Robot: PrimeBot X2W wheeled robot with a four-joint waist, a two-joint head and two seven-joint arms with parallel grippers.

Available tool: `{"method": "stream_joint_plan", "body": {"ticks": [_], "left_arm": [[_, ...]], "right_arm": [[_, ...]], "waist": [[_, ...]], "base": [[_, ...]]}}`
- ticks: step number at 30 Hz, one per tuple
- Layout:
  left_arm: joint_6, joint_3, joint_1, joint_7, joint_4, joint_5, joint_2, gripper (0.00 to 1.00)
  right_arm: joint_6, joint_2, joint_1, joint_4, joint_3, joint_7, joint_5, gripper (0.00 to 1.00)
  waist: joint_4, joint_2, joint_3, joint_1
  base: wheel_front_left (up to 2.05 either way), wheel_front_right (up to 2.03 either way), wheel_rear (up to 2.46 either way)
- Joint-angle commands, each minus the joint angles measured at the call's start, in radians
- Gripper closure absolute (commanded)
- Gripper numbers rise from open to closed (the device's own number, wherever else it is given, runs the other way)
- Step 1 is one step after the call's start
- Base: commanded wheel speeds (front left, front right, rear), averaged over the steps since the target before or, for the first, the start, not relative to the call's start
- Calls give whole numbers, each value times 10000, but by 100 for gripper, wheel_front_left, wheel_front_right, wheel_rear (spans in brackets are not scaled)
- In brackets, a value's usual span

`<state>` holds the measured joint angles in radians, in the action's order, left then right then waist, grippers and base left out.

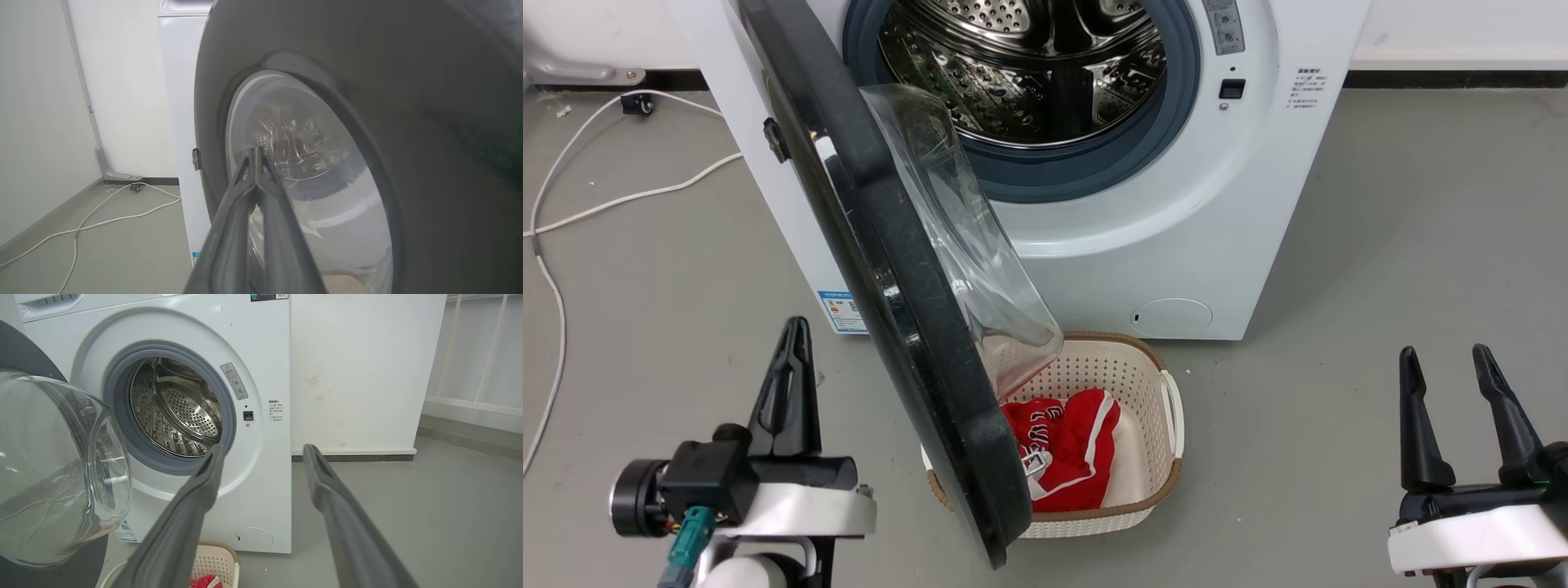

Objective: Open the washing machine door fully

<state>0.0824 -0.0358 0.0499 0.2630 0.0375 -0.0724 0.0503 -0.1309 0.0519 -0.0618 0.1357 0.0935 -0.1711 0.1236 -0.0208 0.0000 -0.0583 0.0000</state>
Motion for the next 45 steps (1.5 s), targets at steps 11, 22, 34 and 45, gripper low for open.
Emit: {"method": "stream_joint_plan", "body": {"ticks": [11,22,34,45], "left_arm": [[-303,114,660,22,2901,348,0,100],[-24,1072,802,22,5647,313,43,100],[280,3636,-607,-1527,5273,-822,30,100],[175,4614,-1949,-4362,4201,-1464,299,100]], "right_arm": [[3,-31,144,-150,-7,-54,133,0],[3,-31,67,-271,-27,-12,215,0],[3,-31,-119,-352,-91,40,286,0],[3,-31,-213,-490,-106,91,419,0]], "waist": [[-137,0,29,0],[-134,0,152,0],[-120,0,340,0],[-244,0,310,0]], "base": [[0,0,0],[0,0,0],[0,0,0],[0,0,0]]}}
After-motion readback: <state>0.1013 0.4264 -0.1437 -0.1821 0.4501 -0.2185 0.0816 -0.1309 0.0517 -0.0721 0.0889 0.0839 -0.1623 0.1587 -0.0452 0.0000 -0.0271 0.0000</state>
